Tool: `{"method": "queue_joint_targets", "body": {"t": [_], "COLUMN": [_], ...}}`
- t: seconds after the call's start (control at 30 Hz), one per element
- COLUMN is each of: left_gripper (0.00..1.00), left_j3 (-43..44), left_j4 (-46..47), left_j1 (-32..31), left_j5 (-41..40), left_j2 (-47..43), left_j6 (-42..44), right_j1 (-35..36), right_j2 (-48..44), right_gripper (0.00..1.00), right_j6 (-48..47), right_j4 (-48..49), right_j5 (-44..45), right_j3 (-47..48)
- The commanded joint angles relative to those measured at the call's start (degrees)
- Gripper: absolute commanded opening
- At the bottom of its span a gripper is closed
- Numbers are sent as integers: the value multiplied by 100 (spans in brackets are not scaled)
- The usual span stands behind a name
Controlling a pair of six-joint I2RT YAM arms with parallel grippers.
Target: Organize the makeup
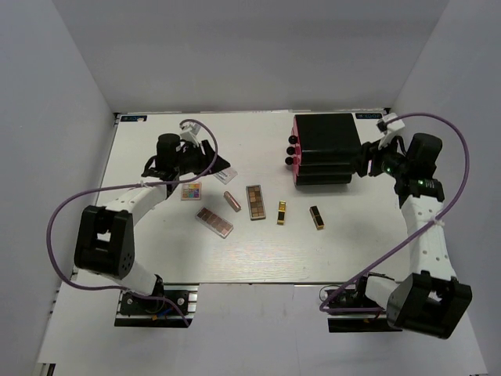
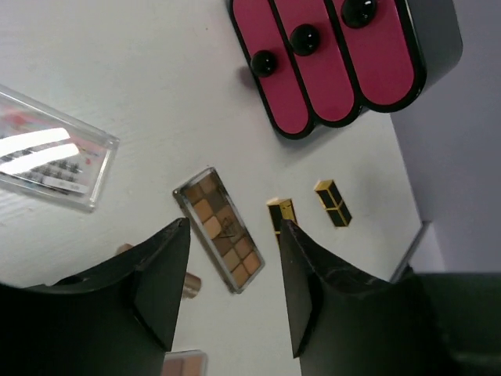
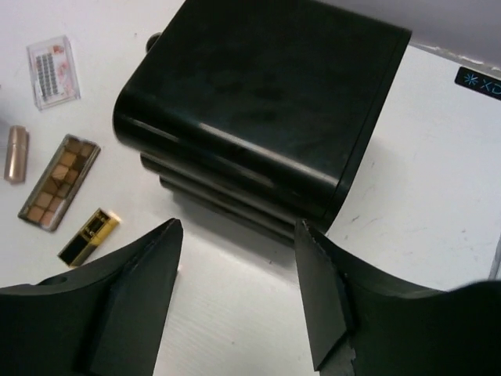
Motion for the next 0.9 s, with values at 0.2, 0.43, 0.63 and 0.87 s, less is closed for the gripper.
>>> {"method": "queue_joint_targets", "body": {"t": [0.2,0.43,0.63,0.87], "left_gripper": [77,79,92,95], "left_j3": [1472,2500,3511,3960], "left_j4": [-49,462,629,1217], "left_j1": [-803,-1111,-1278,-1471], "left_j5": [24,-222,-187,-73], "left_j2": [874,2131,3116,3740], "left_j6": [-560,-1483,-1888,-2432], "right_j1": [-9,-18,-27,-35], "right_j2": [1262,2079,2519,2792], "right_gripper": [87,86,81,72], "right_j6": [1818,2084,2014,2066], "right_j4": [725,672,725,769], "right_j5": [-112,152,345,151], "right_j3": [1219,1781,1844,1791]}}
